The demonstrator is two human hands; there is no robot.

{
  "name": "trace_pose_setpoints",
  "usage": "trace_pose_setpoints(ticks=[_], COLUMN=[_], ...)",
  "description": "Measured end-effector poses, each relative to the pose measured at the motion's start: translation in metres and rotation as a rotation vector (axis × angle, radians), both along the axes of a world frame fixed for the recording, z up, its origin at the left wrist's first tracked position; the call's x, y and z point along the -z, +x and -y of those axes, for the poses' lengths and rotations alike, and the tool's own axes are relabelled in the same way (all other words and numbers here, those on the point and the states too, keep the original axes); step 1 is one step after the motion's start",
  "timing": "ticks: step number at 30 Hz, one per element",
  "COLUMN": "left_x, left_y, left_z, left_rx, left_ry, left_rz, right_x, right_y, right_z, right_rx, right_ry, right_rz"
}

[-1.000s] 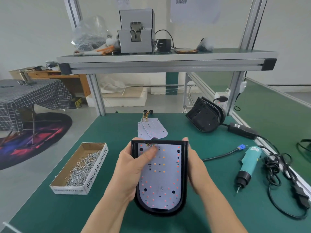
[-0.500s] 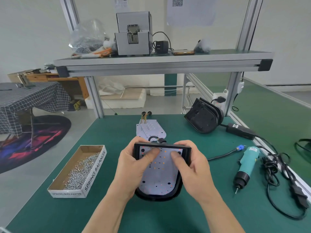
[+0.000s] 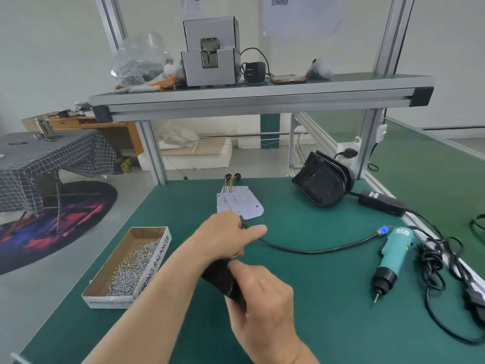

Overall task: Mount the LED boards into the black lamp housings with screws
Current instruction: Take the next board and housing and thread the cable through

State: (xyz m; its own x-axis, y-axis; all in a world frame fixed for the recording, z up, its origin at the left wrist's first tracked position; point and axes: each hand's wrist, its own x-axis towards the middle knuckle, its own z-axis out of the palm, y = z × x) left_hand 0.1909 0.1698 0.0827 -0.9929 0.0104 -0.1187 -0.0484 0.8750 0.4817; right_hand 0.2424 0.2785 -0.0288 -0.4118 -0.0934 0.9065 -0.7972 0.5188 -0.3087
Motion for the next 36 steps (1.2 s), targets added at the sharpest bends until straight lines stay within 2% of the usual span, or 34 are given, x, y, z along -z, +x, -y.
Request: trace_pose_setpoints(ticks=[2,4,5,6,8,9,10,11,13,14,16,19,24,31,36], left_x=[0.009,0.010,0.009,0.006,0.003,0.002,0.002,0.003,0.003,0.003,0.002,-0.002,-0.019,-0.011,-0.007], left_y=[-0.001,0.001,0.003,0.004,0.006,0.007,0.008,0.008,0.009,0.010,0.013,0.016,0.020,0.029,0.035], left_z=[-0.001,0.003,0.005,0.008,0.013,0.014,0.016,0.017,0.016,0.014,0.010,0.007,0.016,0.026,0.029], left_rx=[-0.001,0.007,-0.003,-0.006,0.029,0.048,0.064,0.078,0.102,0.124,0.188,0.205,0.188,0.168,0.102], left_ry=[-0.028,0.062,0.112,0.134,0.104,0.093,0.102,0.124,0.163,0.168,0.146,0.144,0.189,-0.002,0.226], left_rz=[-0.018,-0.097,-0.151,-0.203,-0.276,-0.291,-0.293,-0.284,-0.260,-0.251,-0.240,-0.264,-0.191,-0.118,-0.070], right_x=[0.001,-0.002,-0.005,-0.009,-0.013,-0.015,-0.021,-0.029,-0.050,-0.061,-0.083,-0.105,-0.115,-0.123,-0.117], right_y=[0.004,0.009,0.012,0.016,0.019,0.016,0.012,0.005,-0.020,-0.034,-0.054,-0.068,-0.063,-0.067,-0.068], right_z=[0.006,0.007,0.005,0.002,-0.005,-0.010,-0.015,-0.020,-0.026,-0.028,-0.029,-0.019,-0.004,-0.012,-0.014], right_rx=[0.000,-0.018,-0.064,-0.138,-0.376,-0.456,-0.513,-0.543,-0.551,-0.558,-0.621,-0.654,-0.668,-0.633,-0.641], right_ry=[0.016,0.033,0.031,0.018,0.016,-0.012,-0.104,-0.289,-0.690,-0.758,-0.717,-0.757,-0.997,-1.240,-1.274], right_rz=[-0.025,0.025,0.156,0.369,0.759,0.815,0.845,0.886,1.127,1.242,1.353,1.304,1.090,0.874,0.807])
